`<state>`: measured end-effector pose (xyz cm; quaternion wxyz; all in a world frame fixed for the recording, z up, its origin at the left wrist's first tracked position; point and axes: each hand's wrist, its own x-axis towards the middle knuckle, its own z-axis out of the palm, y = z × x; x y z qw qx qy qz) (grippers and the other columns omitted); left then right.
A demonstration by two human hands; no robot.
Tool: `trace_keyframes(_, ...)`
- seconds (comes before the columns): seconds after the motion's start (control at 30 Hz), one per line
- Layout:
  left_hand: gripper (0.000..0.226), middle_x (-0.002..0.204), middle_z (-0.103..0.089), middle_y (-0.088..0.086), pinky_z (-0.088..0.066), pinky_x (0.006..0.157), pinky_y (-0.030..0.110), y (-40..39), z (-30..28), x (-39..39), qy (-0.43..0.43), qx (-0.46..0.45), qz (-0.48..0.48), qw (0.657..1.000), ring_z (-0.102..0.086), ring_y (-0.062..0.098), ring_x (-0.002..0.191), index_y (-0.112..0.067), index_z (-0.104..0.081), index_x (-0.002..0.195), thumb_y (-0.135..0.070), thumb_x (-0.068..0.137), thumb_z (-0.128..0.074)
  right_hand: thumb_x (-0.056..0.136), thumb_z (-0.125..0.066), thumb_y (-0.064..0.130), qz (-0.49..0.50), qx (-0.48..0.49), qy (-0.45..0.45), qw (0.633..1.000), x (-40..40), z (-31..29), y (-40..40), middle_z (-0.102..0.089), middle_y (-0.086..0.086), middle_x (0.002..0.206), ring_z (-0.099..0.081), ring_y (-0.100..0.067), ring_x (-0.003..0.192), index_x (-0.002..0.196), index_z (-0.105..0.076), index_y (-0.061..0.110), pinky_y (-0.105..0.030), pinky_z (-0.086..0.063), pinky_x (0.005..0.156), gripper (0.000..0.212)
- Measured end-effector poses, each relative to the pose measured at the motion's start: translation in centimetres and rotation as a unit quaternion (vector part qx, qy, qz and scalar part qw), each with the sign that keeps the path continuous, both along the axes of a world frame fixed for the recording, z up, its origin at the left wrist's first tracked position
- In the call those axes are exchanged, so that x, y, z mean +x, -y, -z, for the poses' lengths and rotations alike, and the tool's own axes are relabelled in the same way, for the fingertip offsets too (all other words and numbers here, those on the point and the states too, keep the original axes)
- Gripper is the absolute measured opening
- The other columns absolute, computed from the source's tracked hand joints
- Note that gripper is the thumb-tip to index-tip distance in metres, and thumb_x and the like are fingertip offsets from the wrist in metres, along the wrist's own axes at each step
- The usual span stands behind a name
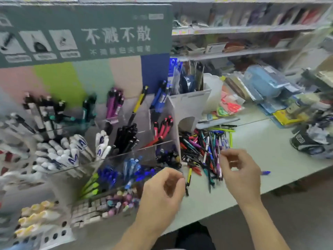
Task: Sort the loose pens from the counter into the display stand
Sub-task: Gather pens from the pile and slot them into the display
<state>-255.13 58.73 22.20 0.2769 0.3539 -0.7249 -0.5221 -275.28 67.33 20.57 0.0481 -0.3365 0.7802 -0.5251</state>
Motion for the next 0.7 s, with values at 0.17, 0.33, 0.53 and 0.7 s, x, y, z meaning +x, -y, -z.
trace_keyframes(0.17, 0.009, 0.076, -0.066, -0.014, -0.047, 0.063, 0.017, -2.9, 4.4, -8.5, 0.126, 0.065, 0.072, 0.987, -0.059, 0.002, 0.068, -0.032, -0.064, 0.086, -0.033, 0.094, -0.064, 0.090, -0.074, 0.012, 0.005, 0.188, 0.102, 0.977, -11.4, 7.3, -4.5, -0.064, 0.006, 0.108, -0.063, 0.001, 0.092, 0.106, -0.072, 0.025, -0.021, -0.055, 0.084, 0.021)
trace_keyframes(0.33, 0.011, 0.090, -0.058, -0.015, -0.042, 0.067, 0.012, -4.8, 8.8, -17.2, 0.240, 0.035, -0.025, 0.970, -0.056, 0.003, 0.081, -0.032, -0.057, 0.098, -0.035, 0.092, -0.066, 0.080, -0.081, 0.011, 0.061, 0.328, 0.131, 0.933, -20.7, 14.3, -9.3, -0.047, -0.008, 0.129, -0.054, -0.027, 0.117, 0.127, -0.066, 0.024, -0.044, -0.048, 0.105, 0.051)
trace_keyframes(0.53, 0.033, 0.106, -0.047, -0.007, -0.045, 0.088, 0.030, -4.5, 12.2, -22.3, 0.321, -0.019, -0.145, 0.936, -0.050, 0.013, 0.099, -0.025, -0.056, 0.116, -0.036, 0.088, -0.071, 0.082, -0.075, 0.000, -0.070, 0.330, 0.120, 0.934, -23.0, 17.5, -8.6, -0.034, 0.001, 0.123, -0.052, -0.025, 0.117, 0.125, -0.067, 0.015, -0.025, -0.040, 0.104, 0.045)
trace_keyframes(0.7, 0.047, 0.117, -0.048, 0.000, -0.028, 0.093, 0.023, -3.4, 12.8, -24.2, 0.363, -0.092, -0.184, 0.909, -0.039, 0.014, 0.111, -0.017, -0.055, 0.120, -0.037, 0.082, -0.076, 0.082, -0.079, 0.006, -0.188, 0.260, 0.135, 0.937, -22.0, 17.3, -4.9, -0.033, 0.004, 0.138, -0.055, -0.018, 0.115, 0.138, -0.056, 0.017, -0.029, -0.047, 0.106, 0.062)
